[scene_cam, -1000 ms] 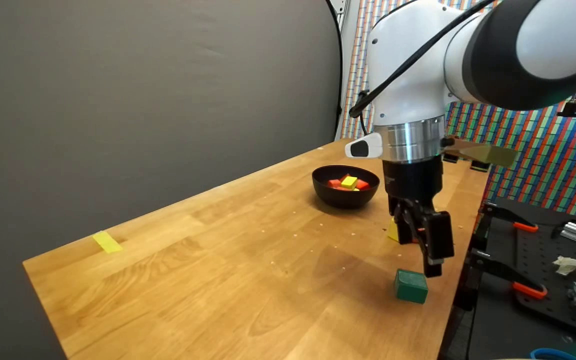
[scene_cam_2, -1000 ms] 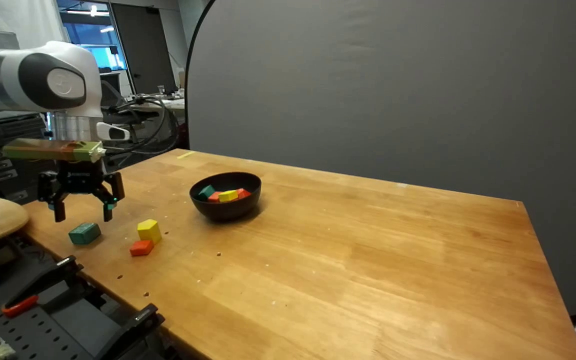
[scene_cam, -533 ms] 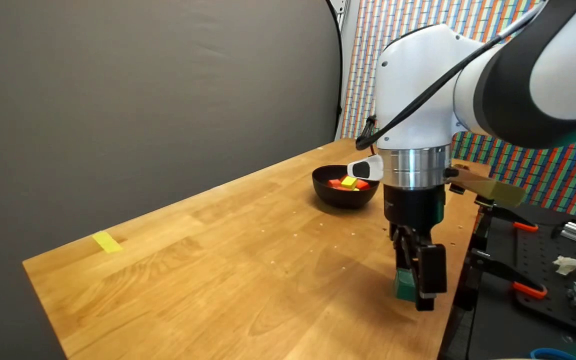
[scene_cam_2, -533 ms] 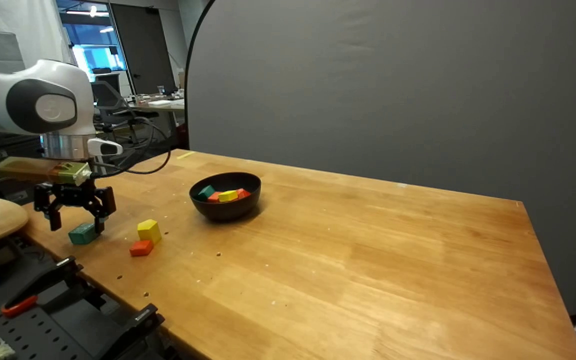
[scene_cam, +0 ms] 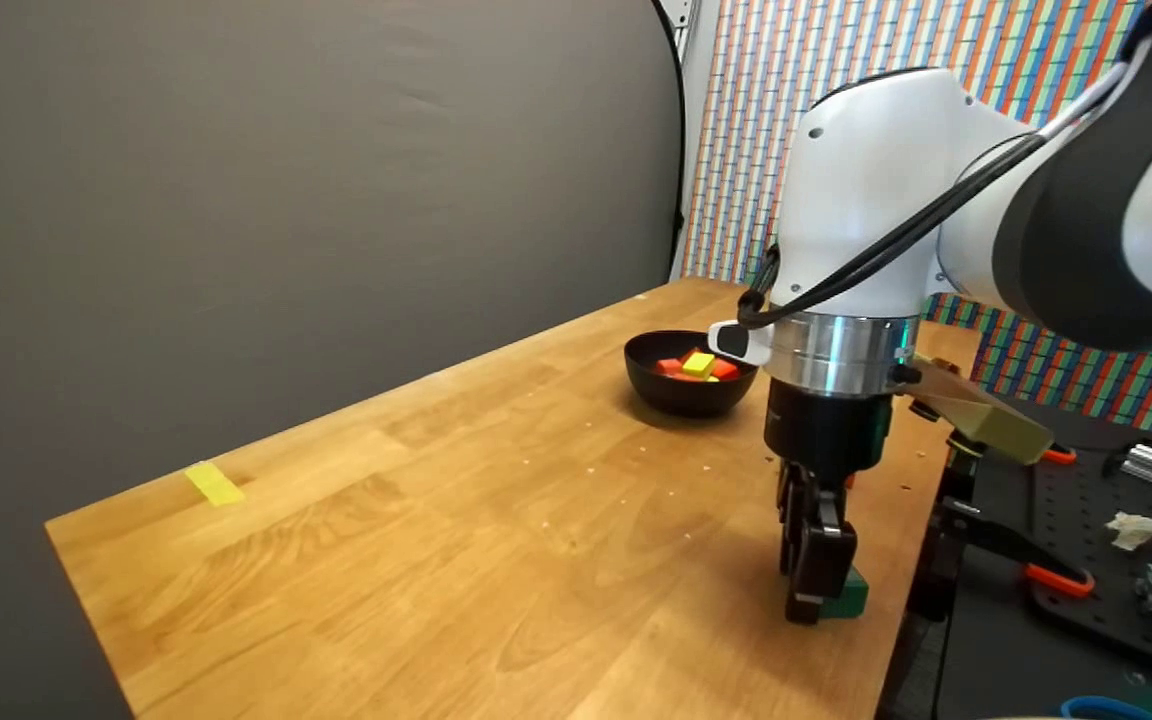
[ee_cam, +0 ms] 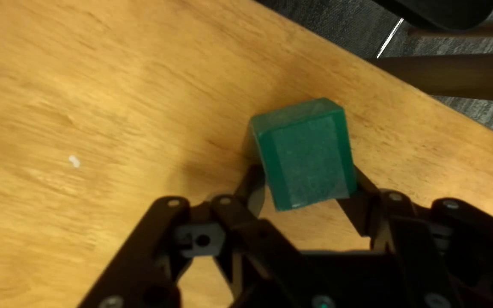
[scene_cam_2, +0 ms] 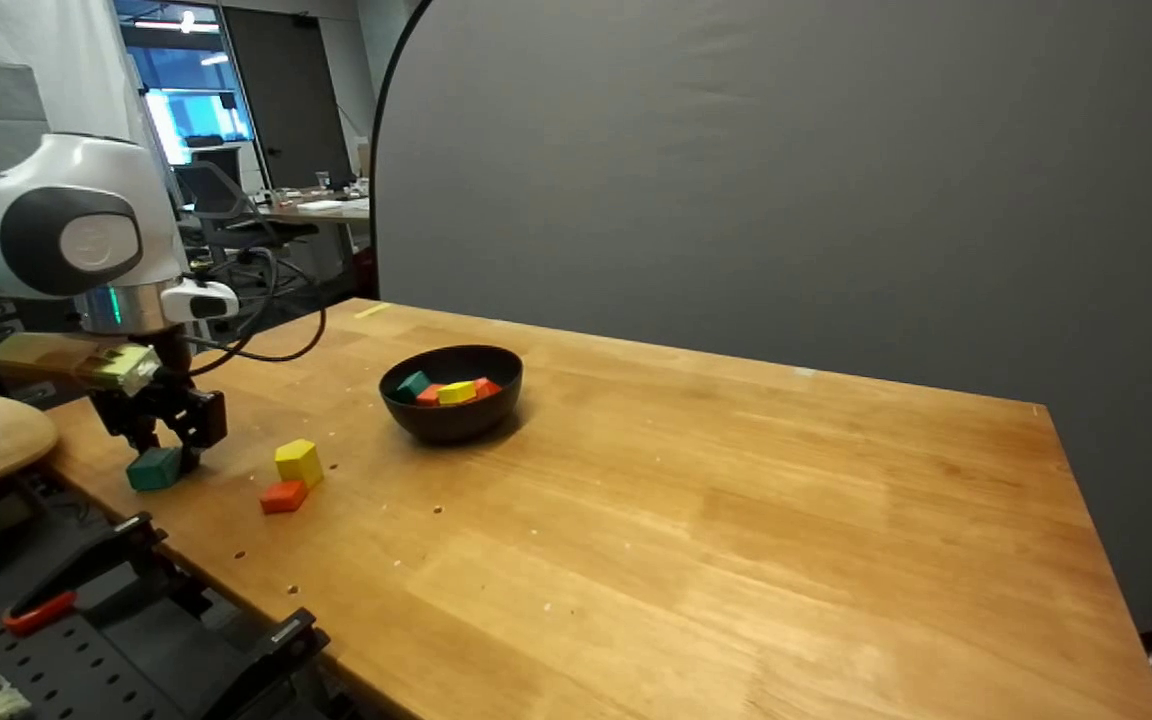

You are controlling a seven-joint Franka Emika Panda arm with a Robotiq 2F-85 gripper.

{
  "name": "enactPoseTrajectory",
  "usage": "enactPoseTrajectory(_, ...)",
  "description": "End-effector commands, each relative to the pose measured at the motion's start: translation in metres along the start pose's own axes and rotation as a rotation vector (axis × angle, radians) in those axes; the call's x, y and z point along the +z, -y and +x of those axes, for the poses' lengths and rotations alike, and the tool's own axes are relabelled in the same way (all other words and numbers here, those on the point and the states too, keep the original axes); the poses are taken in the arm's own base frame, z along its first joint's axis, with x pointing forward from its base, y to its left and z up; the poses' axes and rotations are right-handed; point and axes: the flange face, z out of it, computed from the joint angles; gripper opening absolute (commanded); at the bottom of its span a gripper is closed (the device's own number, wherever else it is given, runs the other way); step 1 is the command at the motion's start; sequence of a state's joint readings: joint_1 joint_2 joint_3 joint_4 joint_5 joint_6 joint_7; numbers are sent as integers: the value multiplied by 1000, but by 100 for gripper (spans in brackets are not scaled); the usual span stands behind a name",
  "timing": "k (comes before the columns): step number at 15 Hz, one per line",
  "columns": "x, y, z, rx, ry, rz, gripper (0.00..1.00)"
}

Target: Put all the blocks on the table in the black bowl

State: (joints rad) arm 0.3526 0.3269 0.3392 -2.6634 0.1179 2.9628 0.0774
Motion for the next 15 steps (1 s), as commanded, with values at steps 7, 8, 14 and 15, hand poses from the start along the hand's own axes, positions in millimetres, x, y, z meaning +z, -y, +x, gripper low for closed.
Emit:
enactPoseTrajectory(7,-43,15,-21,51,-116,-164,21)
enactPoseTrajectory(8,-54,12,-18,53,-154,-180,21)
enactPoseTrajectory(14,-129,-85,39,128,-333,-292,21)
enactPoseTrajectory(15,-134,-109,47,144,-339,-290,21)
